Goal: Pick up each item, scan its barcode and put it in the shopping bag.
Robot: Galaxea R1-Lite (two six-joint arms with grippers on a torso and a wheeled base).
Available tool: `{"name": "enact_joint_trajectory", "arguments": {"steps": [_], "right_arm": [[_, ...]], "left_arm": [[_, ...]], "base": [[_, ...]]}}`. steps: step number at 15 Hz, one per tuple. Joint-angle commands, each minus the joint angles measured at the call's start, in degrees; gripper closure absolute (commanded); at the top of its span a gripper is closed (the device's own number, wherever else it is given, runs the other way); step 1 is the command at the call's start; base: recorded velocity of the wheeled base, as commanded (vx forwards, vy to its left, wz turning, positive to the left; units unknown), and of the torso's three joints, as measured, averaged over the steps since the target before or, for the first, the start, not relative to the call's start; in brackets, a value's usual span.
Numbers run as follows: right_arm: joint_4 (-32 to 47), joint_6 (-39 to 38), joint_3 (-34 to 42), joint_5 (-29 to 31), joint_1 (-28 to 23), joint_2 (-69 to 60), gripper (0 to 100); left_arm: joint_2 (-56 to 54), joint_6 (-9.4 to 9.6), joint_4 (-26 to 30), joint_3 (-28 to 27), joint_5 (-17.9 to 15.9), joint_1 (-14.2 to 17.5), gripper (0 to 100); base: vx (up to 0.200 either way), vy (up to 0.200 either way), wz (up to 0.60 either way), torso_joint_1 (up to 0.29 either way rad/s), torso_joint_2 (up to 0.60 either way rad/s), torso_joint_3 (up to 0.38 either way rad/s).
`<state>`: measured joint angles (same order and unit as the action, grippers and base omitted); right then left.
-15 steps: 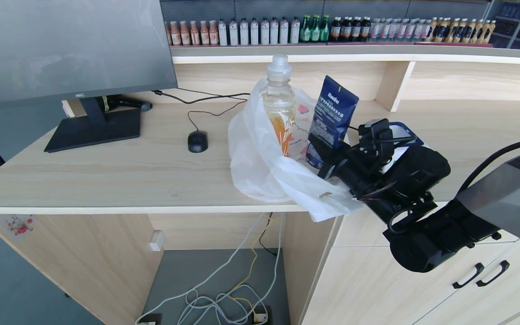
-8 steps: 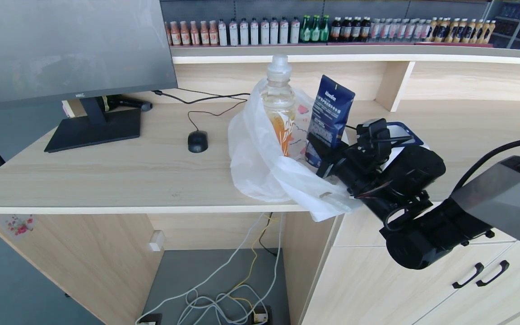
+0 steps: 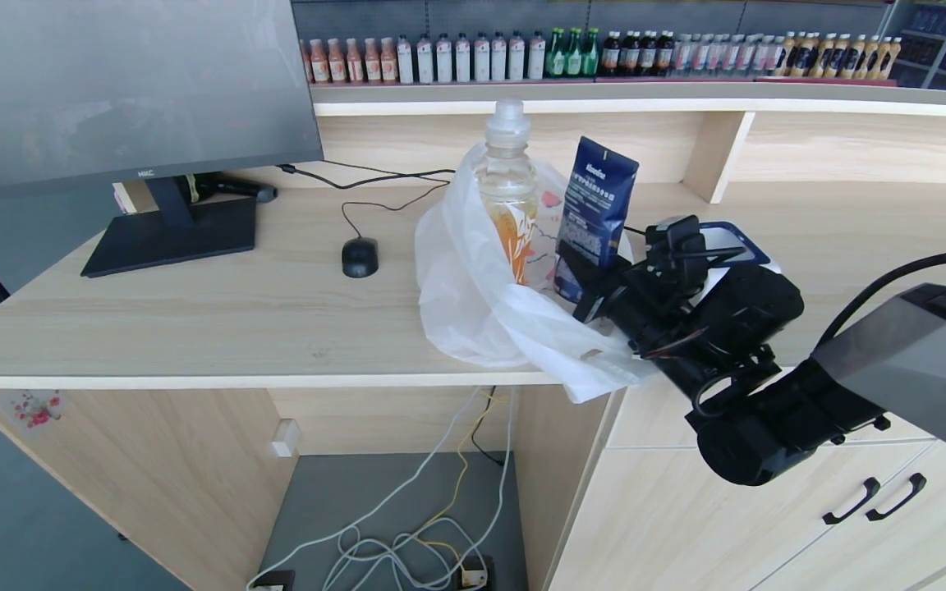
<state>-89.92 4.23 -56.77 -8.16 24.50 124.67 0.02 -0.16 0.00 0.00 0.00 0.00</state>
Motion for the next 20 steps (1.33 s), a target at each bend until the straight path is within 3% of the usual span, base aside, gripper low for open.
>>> {"name": "enact_joint_trajectory", "arguments": {"steps": [1, 8, 9, 20], "right_arm": [[-0.08, -0.10, -0.27, -0.02, 0.02, 0.92, 100], [-0.08, -0.19, -0.80, -0.02, 0.02, 0.48, 100], [-0.08, -0.19, -0.45, -0.02, 0.02, -0.04, 0], [-0.08, -0.10, 2.89, -0.02, 0.11, -5.85, 0]], "left_arm": [[-0.02, -0.02, 0.00, 0.00, 0.00, 0.00, 0], [-0.02, -0.02, 0.00, 0.00, 0.00, 0.00, 0], [-0.02, -0.02, 0.00, 0.00, 0.00, 0.00, 0], [-0.02, -0.02, 0.00, 0.00, 0.00, 0.00, 0]], "base": [[0.000, 0.000, 0.00, 0.000, 0.00, 0.000], [0.000, 0.000, 0.00, 0.000, 0.00, 0.000], [0.000, 0.000, 0.00, 0.000, 0.00, 0.000], [0.000, 0.000, 0.00, 0.000, 0.00, 0.000]]}}
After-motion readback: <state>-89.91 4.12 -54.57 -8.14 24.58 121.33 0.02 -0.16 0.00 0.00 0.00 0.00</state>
